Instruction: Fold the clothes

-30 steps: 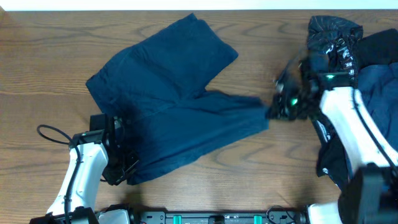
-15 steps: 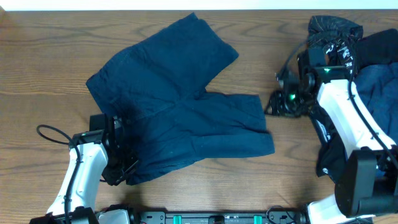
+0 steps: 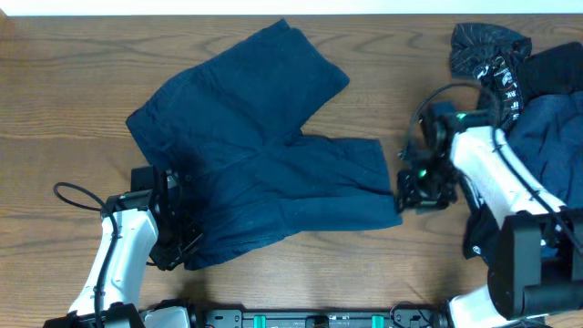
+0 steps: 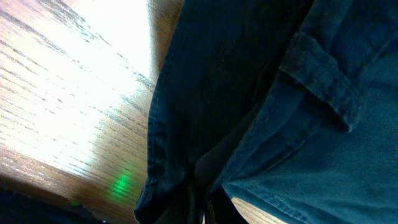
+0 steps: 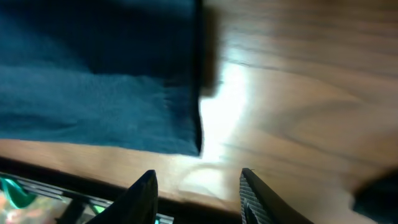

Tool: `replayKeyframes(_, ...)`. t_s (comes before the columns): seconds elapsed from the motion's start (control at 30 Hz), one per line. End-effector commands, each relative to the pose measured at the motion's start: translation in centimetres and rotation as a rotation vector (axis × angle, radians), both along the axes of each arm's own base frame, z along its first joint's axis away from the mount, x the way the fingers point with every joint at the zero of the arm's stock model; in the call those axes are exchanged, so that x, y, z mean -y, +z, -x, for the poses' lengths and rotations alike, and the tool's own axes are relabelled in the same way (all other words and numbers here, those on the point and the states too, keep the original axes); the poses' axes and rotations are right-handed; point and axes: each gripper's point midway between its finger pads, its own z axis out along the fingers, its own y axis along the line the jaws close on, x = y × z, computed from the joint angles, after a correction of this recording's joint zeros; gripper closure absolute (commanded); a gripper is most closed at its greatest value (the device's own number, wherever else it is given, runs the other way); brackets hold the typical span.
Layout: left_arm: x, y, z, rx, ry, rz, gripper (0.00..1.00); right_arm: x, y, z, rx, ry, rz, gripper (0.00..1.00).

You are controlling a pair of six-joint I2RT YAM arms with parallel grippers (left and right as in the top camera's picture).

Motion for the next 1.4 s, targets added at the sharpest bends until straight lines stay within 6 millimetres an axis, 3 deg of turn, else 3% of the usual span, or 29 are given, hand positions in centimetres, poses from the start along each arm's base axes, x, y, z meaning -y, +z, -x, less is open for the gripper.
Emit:
replayKeyframes(0.0,-0.5,0.3,-0.4,0.015,-0.011,-0.025,0.94,-1.4,-1.3,0.9,0.007,0.059,-0.042,0.58)
replayKeyframes(0.1,-0.5,0.2,-0.4,0.016,-0.011,-0.025,0.94,-2.3,-2.5,-0.7,0.091,0.039,-0.046,0.62)
replayKeyframes(0.13,-0.5,0.2,-0.4,0.016,-0.011,-0.025,0.94,-2.6,-2.7,-1.8,0.133,0.016,-0.049,0.69)
replayKeyframes(0.2,-0.5,0.3,-0.4,0.015,-0.011,-0.025,0.94,-3.1,-2.8,-3.7,0.199,-0.032,-0.057,0.99)
replayKeyframes(0.5,-0.5,0.3,-0.4,0.015,-0.011,-0.025,0.94,-5.3,-0.5,-13.3,0.576,-0.075,-0.157,0.98)
replayKeyframes(0.57,-0.5,0.3,-0.3,0.015,-0.011,-0.024,0.94,-5.6,-0.4,-14.4,0.617,-0.073,-0.167,0.89)
replayKeyframes(0.67,-0.5,0.3,-0.3,0.015,-0.011,-0.024,0.94,-5.5,-1.1,-14.4,0.607,-0.071,-0.153,0.85)
replayKeyframes(0.73,-0.5,0.3,-0.3,0.015,-0.011,-0.024,0.94,-5.2,-1.6,-13.5,0.564,-0.073,-0.136,0.73)
replayKeyframes(0.8,-0.5,0.3,-0.3,0.015,-0.011,-0.024,0.94,-4.4,-1.5,-12.4,0.518,-0.100,-0.117,0.67)
replayKeyframes(1.03,-0.5,0.3,-0.4,0.015,-0.011,-0.025,0.94,0.3,1.4,-10.2,0.479,-0.251,-0.020,0.64)
replayKeyframes(1.17,-0.5,0.2,-0.4,0.016,-0.011,-0.025,0.94,-0.3,1.8,-9.0,0.458,-0.171,-0.043,0.64)
replayKeyframes(1.37,-0.5,0.3,-0.4,0.015,-0.011,-0.025,0.94,-2.5,-0.7,-5.9,0.355,-0.081,-0.065,0.63)
